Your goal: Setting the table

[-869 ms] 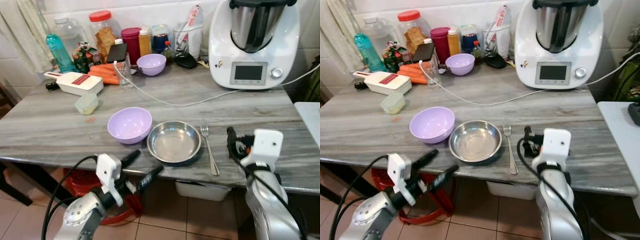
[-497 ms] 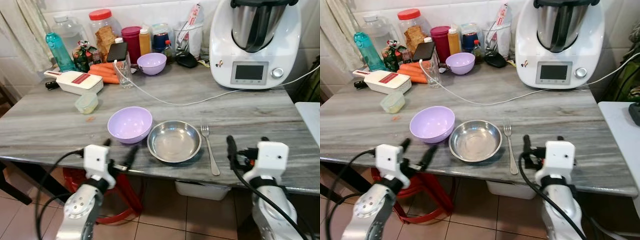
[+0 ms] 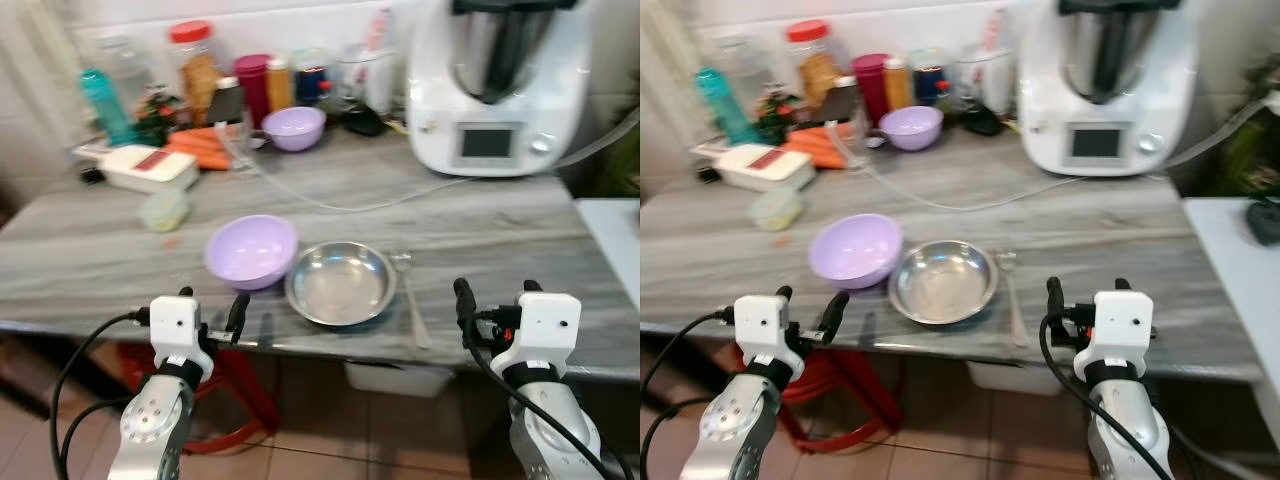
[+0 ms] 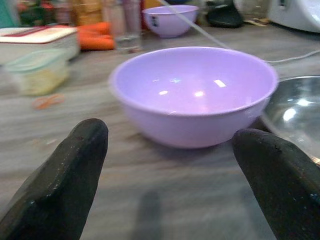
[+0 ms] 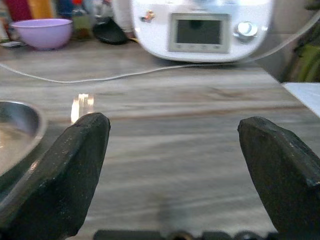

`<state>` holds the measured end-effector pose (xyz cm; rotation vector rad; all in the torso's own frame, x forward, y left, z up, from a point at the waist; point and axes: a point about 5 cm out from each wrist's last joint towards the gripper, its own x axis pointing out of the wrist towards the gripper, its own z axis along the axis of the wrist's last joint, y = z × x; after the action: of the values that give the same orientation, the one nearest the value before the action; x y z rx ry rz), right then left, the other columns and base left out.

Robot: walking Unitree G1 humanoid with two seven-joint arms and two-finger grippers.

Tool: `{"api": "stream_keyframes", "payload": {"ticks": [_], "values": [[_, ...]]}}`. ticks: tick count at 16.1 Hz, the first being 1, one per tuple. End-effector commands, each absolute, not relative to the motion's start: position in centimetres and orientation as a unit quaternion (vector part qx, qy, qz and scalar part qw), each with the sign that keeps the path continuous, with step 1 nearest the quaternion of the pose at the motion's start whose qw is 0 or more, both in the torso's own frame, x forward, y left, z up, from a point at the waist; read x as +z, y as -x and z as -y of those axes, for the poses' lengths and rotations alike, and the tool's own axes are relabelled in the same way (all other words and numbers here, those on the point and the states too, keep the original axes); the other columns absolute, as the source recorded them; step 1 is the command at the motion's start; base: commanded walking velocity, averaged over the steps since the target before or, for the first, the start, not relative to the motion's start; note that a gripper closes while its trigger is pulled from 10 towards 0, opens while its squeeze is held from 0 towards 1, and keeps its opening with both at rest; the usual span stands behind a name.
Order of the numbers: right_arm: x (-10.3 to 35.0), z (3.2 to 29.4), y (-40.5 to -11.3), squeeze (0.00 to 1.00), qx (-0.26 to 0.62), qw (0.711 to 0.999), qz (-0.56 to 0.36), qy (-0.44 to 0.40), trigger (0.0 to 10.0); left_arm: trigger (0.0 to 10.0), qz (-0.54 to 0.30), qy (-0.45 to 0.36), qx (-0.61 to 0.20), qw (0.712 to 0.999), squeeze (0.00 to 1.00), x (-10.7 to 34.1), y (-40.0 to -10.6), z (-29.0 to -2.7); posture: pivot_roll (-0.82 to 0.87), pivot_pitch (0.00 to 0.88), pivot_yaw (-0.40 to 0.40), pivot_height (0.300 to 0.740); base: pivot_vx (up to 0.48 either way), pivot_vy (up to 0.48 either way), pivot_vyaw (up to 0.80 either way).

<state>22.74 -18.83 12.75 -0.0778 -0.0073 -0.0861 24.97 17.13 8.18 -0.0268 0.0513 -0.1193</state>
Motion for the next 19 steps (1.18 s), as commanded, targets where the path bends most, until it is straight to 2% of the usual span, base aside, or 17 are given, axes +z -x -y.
{"api": "stream_keyframes", "payload": {"ticks": [1,3,19], "values": [[12.87,18.73,-22.92,0.0,-0.038,0.999,0.007,0.027,10.0,10.0,-0.026,0.004,-0.056,0.998,0.0,8.22,-25.16,-17.21,-0.09,0.0,0.1,0.74,0.0,0.0,-0.77],[12.61,18.84,-22.82,0.0,-0.043,0.999,0.002,0.018,10.0,10.0,-0.028,0.0,-0.054,0.998,0.0,8.24,-25.25,-17.43,-0.08,0.0,0.104,0.74,-0.126,0.0,-0.57],[12.09,19.12,-22.51,0.0,-0.065,0.998,-0.01,-0.001,10.0,10.0,-0.031,-0.019,-0.072,0.997,0.0,8.43,-25.5,-17.38,-0.08,0.0,0.126,0.74,-0.3,0.0,0.0]]}}
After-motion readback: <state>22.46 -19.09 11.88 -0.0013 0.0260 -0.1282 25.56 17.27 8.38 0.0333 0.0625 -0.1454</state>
